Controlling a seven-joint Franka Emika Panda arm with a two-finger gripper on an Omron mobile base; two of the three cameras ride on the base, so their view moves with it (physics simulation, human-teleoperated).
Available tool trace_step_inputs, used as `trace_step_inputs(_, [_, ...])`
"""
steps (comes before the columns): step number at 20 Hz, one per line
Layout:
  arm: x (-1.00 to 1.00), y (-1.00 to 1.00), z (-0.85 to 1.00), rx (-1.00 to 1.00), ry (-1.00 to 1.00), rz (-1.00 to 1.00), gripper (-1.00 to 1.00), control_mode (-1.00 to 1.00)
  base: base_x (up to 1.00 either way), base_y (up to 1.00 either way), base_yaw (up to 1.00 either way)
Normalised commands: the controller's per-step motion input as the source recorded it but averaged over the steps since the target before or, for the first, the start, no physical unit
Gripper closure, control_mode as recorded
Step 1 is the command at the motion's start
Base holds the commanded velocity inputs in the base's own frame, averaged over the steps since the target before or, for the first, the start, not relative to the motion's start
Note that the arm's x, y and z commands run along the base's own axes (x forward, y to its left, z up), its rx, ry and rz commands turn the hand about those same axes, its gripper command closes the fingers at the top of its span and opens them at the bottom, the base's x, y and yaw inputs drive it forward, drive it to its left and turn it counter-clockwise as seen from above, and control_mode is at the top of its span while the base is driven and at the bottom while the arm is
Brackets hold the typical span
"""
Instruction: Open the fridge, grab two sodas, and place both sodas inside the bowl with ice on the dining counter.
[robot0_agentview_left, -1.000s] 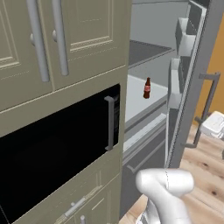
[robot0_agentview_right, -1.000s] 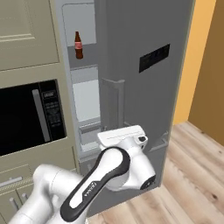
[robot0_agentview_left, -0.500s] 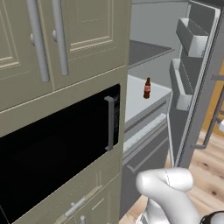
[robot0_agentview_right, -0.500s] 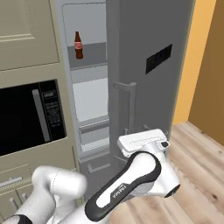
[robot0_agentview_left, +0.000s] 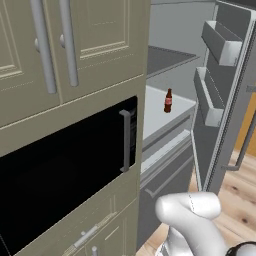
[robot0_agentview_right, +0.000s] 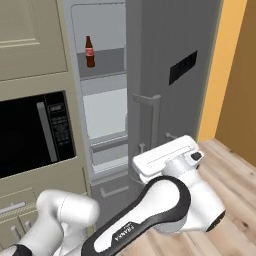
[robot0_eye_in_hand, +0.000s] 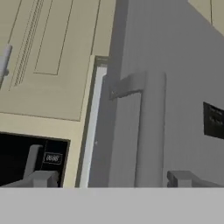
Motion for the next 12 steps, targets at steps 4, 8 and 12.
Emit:
trace_step_inputs(4, [-0.25, 0.41, 1.00, -0.27, -0.01, -0.09, -1.00, -1.00, 0.00, 0.00, 0.00])
trace_step_inputs(8, [-0.25, 0.51, 0.89, -0.35, -0.01, -0.12, -1.00, -1.00, 0.00, 0.00, 0.00])
trace_step_inputs(12, [-0.08, 0.63, 0.54, -0.45, 0.00, -0.19, -1.00, -1.00, 0.00, 0.00, 0.00])
